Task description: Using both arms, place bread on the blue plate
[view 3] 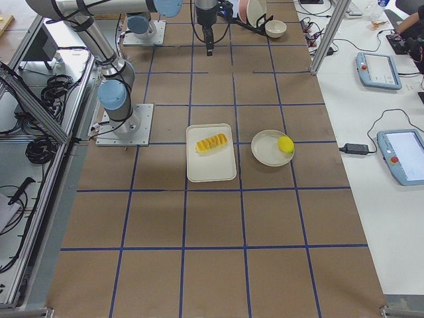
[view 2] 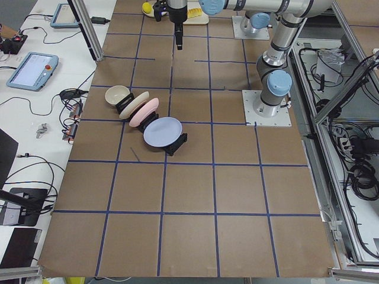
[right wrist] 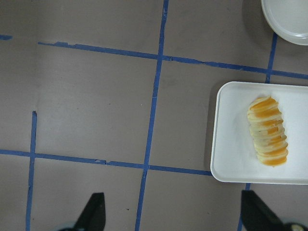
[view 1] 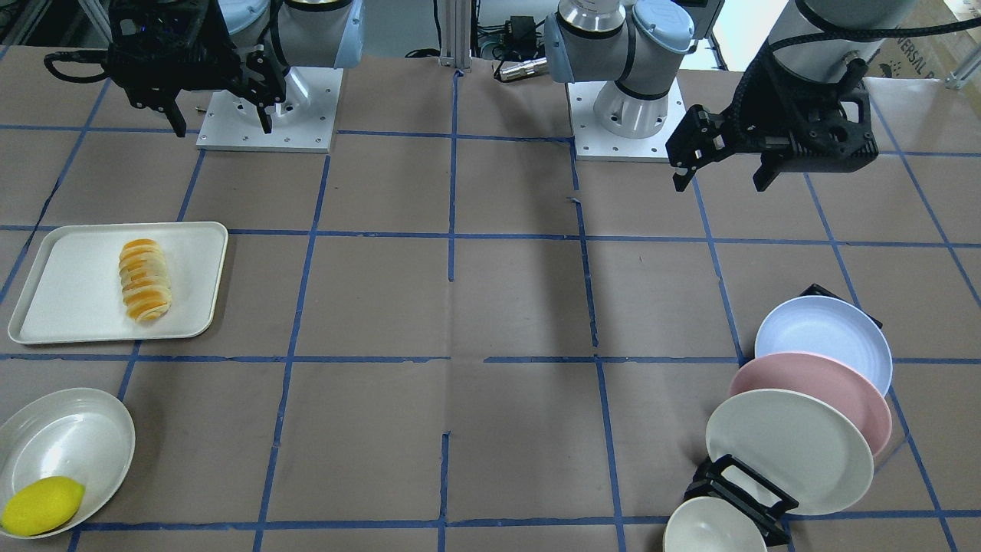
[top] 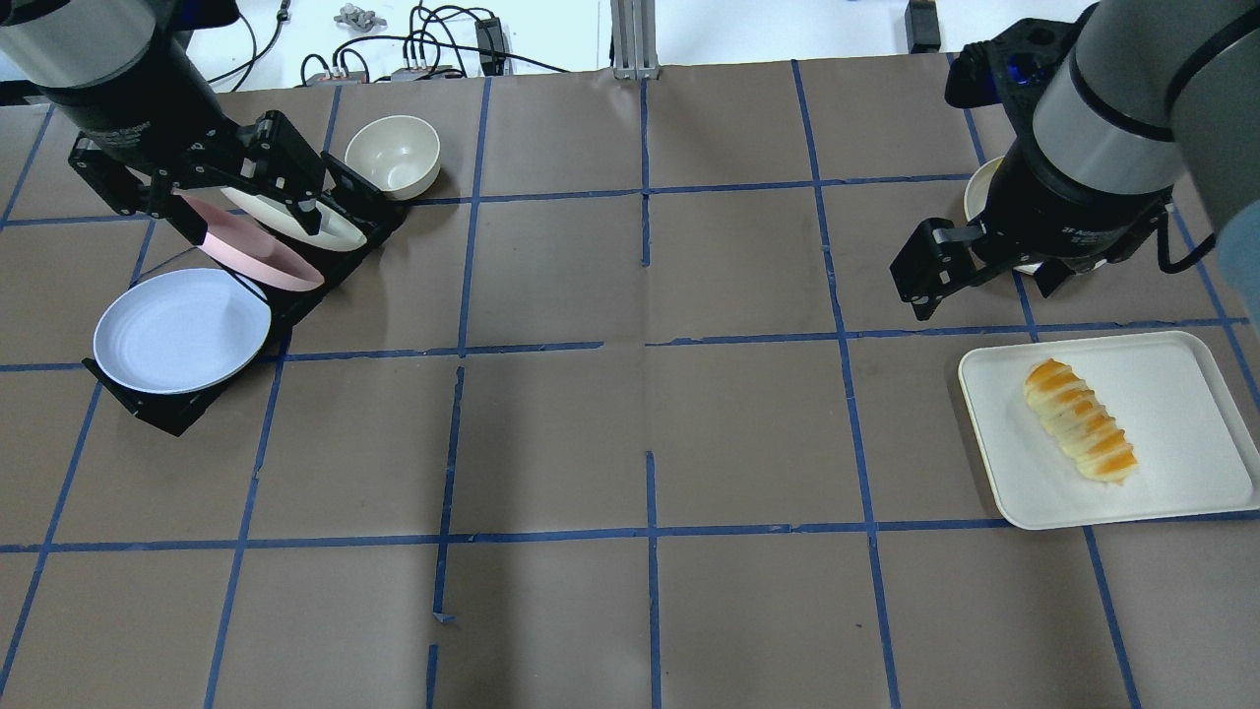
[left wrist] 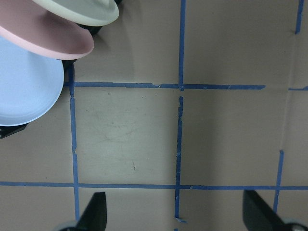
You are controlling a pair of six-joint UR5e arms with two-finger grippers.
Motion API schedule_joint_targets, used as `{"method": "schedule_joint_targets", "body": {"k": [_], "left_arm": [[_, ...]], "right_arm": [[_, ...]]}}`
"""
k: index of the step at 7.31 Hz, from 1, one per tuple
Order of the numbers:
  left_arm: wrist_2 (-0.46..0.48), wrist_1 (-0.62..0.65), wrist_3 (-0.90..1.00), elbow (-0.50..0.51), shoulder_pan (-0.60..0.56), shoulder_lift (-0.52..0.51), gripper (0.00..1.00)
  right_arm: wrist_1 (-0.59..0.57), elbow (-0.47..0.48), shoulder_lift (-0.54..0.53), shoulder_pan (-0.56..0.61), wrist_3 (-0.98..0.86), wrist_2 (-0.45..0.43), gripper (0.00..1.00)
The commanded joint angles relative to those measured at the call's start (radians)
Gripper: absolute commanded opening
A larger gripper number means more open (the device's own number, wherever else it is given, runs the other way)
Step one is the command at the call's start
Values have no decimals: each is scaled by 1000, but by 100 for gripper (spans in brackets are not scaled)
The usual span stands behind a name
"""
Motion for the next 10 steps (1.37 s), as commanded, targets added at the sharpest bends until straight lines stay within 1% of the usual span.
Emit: {"method": "schedule_joint_targets", "body": {"k": [1,2,3,4,5,6,7,8,9,10], "left_arm": [[-5,1,-2,3,6,-3,100],[3,-1,39,9,32,-5,100],[4,-2,125,8,94,-2,100],[-5,-2,159,9,198,-8,100],[-5,-7,166,20,269,-12,100],[4,-9,176,20,314,-17,100],[4,4,179,23,361,-52,100],[4,45,178,44,398,-113,100],[4,44,178,76,444,-188,100],[0,42,233,121,507,-244,100]], "right_arm": [[0,1,3,0,-10,-5,100],[1,4,7,0,-77,-10,100],[-20,27,9,-20,-192,-69,97],[-96,69,7,-34,-299,-150,95],[-137,121,4,-58,-318,-163,94],[-172,166,4,-107,-361,-156,92],[-259,245,7,-200,-445,-147,89],[-404,377,7,-301,-535,-104,89],[-528,497,9,-395,-599,-41,89],[-619,555,22,-452,-625,-6,89]]}}
